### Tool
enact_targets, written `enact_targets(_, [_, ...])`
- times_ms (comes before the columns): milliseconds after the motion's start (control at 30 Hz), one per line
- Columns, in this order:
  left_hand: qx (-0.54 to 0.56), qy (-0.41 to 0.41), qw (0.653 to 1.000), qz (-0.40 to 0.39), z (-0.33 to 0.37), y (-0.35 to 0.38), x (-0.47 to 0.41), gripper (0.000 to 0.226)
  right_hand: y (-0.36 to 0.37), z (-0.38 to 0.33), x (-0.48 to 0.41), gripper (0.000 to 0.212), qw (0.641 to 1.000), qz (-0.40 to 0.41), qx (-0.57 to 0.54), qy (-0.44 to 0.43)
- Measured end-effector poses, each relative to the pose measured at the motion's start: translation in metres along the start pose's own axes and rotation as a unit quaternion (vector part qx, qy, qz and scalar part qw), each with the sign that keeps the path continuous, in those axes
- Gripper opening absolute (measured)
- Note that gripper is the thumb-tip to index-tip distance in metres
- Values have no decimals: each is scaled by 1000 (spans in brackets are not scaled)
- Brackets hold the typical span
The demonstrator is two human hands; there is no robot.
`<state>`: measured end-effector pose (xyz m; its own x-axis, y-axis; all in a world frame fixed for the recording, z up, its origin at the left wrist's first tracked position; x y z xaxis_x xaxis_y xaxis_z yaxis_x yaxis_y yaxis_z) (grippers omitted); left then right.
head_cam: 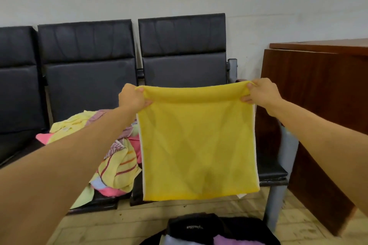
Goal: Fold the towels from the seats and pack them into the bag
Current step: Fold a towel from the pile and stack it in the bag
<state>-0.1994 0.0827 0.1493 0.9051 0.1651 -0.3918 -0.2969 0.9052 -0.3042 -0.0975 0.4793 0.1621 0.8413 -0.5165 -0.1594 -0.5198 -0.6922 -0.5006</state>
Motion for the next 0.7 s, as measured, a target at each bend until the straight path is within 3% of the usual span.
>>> enact_targets(167, [-51, 0, 998, -25, -57, 37, 7, 24, 40, 36, -8, 27, 998, 17, 37, -47])
enact_targets(333, [-142, 20, 982, -122, -93, 73, 83, 19, 95, 108, 24, 27, 989, -63, 122, -56])
enact_targets(533, [-167, 47, 959, -226, -143, 85, 139, 10, 122, 170, 55, 23, 961, -130, 223, -96])
enact_targets(700, [-217, 134, 917, -306, -166, 97, 155, 30, 135, 168, 56, 26, 959, -136, 213, -132])
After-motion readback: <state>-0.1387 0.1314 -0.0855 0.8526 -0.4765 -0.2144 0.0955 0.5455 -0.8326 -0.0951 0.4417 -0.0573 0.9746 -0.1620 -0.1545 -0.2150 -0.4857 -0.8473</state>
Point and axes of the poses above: each hand's wrist, its own x-axis away from the middle knuckle, its own y-axis out of the palm, z = x × y, the point moved 10 cm from there along -x, towards the middle knuckle, and after that the axes turned 8 degrees about y, right-handed, at the moved point
